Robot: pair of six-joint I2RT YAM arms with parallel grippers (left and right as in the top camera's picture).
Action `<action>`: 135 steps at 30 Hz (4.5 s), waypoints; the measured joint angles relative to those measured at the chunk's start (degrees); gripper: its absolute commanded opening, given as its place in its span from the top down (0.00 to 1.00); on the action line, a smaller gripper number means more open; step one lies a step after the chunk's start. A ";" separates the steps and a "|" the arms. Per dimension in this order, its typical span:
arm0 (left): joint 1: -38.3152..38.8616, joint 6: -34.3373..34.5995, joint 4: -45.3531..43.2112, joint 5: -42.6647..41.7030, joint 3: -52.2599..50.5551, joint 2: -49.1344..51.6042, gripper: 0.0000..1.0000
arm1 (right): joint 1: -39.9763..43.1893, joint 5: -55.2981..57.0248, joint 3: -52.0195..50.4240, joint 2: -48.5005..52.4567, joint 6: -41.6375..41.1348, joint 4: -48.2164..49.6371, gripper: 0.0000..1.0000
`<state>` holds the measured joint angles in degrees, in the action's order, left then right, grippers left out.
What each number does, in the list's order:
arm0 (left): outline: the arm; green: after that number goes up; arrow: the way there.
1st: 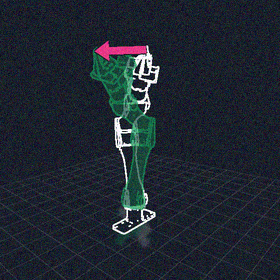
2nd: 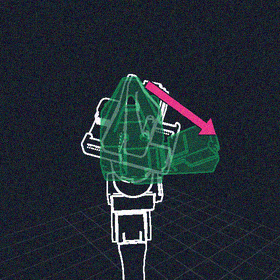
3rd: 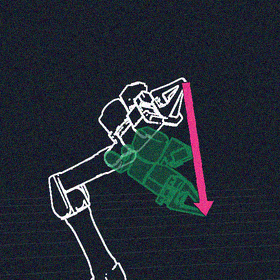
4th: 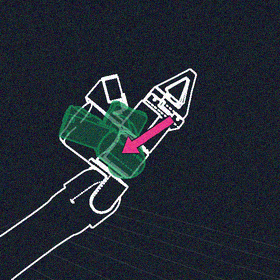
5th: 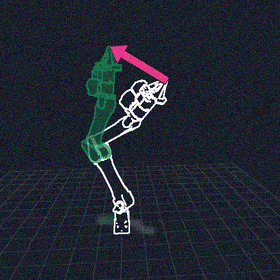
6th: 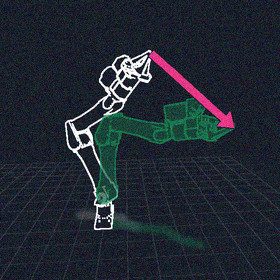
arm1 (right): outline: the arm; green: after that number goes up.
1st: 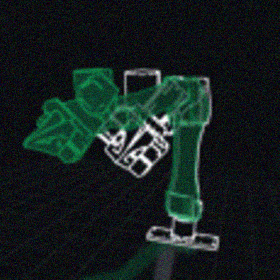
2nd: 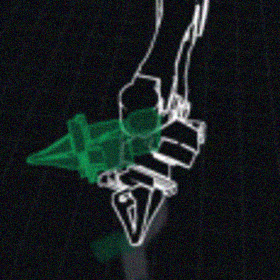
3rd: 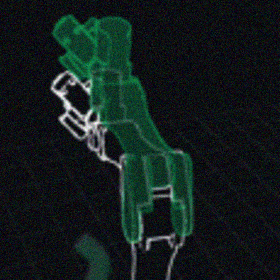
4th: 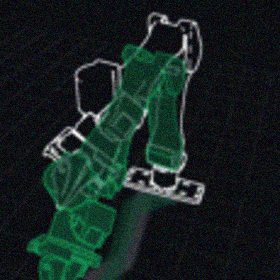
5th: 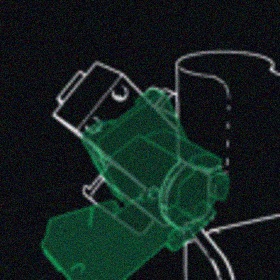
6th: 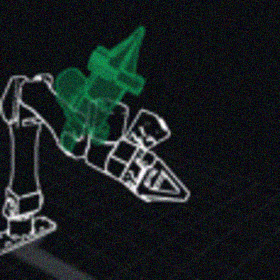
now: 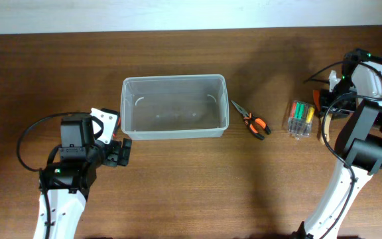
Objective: Pack container
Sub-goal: 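Lower the right gripper and close it on the scraper handle, then lift the scraper and carry it over the clear container, then release the scraper into the container and raise the right gripper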
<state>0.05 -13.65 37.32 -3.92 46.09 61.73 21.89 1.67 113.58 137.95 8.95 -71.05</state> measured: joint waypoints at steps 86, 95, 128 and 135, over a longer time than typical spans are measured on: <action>0.00 0.02 0.09 0.00 0.00 0.04 0.01 | -50.97 -4.44 15.65 -0.98 39.69 5.31 0.96; 0.00 0.02 0.09 0.00 0.00 0.04 0.01 | -51.04 -3.02 14.01 -0.98 41.44 7.45 0.28; -0.92 1.99 -6.88 2.78 0.11 0.04 0.01 | -9.55 -2.05 13.29 -30.80 -10.91 -12.85 0.09; -16.90 12.22 -7.13 4.13 0.11 2.05 0.01 | -0.59 -5.66 4.90 -29.16 -15.69 -10.34 0.15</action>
<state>-16.84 -1.43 30.20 0.21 46.19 63.79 21.30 -3.99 118.48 108.79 -6.74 -81.38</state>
